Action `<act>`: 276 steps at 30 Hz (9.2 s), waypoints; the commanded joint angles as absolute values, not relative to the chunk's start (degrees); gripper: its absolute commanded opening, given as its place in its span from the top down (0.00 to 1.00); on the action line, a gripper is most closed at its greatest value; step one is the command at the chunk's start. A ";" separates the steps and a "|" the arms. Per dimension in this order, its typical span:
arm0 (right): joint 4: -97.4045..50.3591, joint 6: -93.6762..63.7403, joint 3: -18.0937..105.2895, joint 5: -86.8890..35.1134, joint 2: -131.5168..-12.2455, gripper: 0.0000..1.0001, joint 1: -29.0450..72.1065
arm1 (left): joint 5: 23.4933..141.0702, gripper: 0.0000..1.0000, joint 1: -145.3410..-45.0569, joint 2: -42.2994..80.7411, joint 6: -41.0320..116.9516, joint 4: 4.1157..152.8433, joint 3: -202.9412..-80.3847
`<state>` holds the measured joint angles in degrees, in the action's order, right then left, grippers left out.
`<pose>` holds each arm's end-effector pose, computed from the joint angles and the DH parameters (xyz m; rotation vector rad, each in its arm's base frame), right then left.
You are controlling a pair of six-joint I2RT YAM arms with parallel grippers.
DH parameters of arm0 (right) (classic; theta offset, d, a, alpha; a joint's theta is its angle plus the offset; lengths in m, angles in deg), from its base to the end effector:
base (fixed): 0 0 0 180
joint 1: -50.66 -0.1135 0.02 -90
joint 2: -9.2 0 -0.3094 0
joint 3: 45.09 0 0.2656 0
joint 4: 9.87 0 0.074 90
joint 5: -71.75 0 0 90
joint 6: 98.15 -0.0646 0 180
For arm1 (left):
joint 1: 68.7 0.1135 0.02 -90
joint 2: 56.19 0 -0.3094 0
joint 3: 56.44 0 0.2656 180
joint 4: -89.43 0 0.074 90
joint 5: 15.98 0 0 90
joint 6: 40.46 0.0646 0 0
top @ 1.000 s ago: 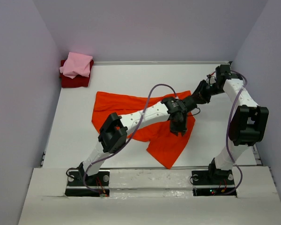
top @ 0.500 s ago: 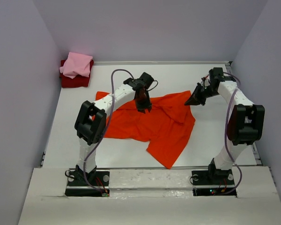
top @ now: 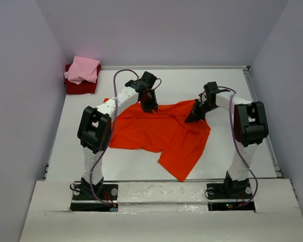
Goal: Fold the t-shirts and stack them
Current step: Fold the flattened tshirt in 1/3 of the way
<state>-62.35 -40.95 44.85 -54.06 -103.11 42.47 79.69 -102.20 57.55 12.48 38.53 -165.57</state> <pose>0.4065 0.0967 0.1767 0.5037 2.9025 1.0277 0.4031 -0.2745 0.2614 -0.0415 2.6459 -0.5813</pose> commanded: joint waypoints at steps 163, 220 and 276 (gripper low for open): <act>-58.44 -35.14 56.74 -54.54 -110.59 0.28 44.15 | 89.49 0.98 -99.72 78.46 26.60 44.91 -180.50; -66.86 -36.81 55.14 -52.45 -106.64 0.26 37.22 | 89.93 0.98 -98.93 81.01 27.13 40.69 -187.44; -73.90 4.86 61.04 -26.68 -107.25 0.36 22.97 | 93.71 0.97 -93.57 74.77 31.08 43.07 -179.27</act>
